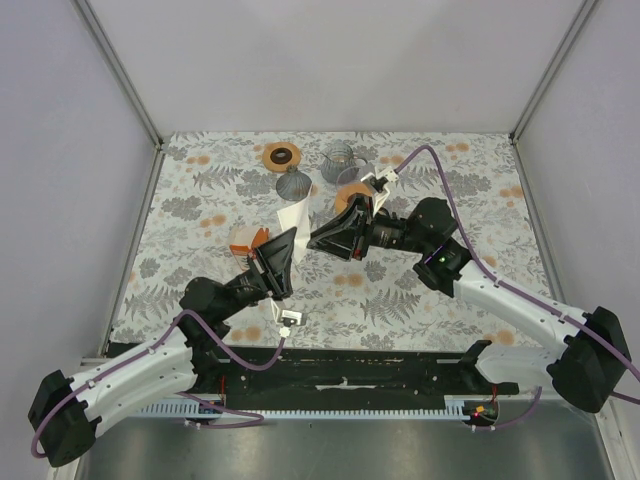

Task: Place the coffee filter in the dripper
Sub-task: Adjust the coffee filter.

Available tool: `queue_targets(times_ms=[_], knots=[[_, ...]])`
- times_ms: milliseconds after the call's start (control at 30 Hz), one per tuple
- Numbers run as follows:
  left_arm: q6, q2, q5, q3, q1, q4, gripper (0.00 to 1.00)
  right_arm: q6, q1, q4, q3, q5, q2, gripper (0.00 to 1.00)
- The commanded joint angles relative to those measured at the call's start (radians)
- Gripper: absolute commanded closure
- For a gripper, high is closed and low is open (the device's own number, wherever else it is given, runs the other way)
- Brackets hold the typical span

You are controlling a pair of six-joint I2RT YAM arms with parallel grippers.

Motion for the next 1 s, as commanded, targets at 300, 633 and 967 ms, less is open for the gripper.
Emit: queue_targets(times_ms=[300, 633, 967], knots=[[0.007, 0.001, -0.004, 0.043, 0.0, 0.005, 0.98, -0.018, 0.015, 0.011, 0.053, 0.026, -0.003, 0.79], [0.01, 0.0, -0.004, 0.045, 0.0, 0.003, 0.98, -0.049, 0.038, -0.03, 0.094, 0.034, 0.025, 0.73], [0.001, -0.008, -0.006, 0.043, 0.0, -0.046, 0.98, -0.061, 0.038, -0.116, 0.093, 0.141, -0.004, 1.0]])
